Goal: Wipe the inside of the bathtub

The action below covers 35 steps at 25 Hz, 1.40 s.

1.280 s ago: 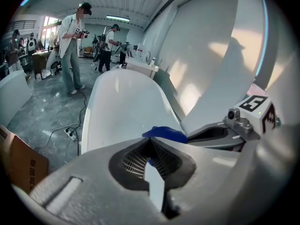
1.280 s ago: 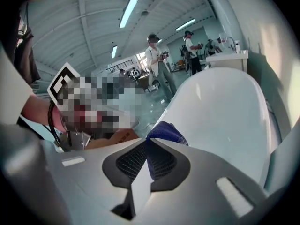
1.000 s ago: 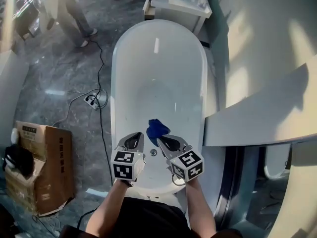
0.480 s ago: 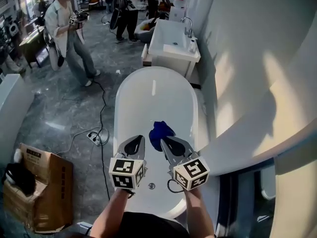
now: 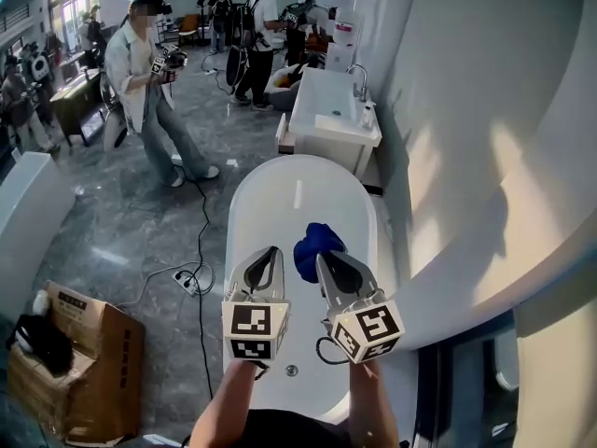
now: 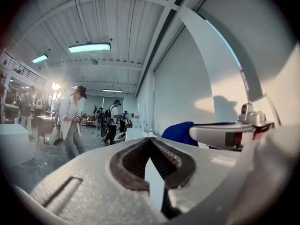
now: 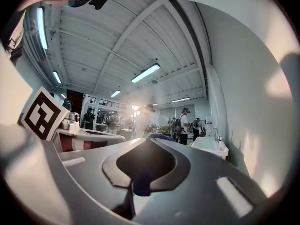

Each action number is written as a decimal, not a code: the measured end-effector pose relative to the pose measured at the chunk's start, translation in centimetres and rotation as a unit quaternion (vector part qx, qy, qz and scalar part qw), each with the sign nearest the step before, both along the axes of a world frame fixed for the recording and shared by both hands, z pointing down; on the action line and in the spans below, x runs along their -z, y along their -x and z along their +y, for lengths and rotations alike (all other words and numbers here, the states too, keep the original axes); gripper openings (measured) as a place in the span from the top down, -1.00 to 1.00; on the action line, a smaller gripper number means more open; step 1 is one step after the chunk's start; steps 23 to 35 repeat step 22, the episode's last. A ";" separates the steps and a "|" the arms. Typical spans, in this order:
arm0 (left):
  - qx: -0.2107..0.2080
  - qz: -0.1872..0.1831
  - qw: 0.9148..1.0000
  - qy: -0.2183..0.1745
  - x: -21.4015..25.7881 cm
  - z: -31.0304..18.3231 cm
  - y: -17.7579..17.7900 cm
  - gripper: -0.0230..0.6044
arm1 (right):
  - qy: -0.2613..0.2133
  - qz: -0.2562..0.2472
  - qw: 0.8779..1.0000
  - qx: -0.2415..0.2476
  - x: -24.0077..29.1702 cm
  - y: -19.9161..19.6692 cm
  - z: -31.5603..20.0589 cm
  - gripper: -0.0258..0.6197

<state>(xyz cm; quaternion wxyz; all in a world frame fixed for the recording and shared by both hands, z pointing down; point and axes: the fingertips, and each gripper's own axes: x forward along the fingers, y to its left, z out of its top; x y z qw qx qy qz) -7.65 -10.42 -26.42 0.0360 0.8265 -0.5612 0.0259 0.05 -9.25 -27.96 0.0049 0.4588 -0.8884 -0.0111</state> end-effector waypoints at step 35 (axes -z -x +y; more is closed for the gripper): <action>-0.022 0.023 0.999 0.003 -1.5 5.0 -0.9 0.91 | -0.013 0.035 0.999 -0.006 0.2 0.7 4.5 0.85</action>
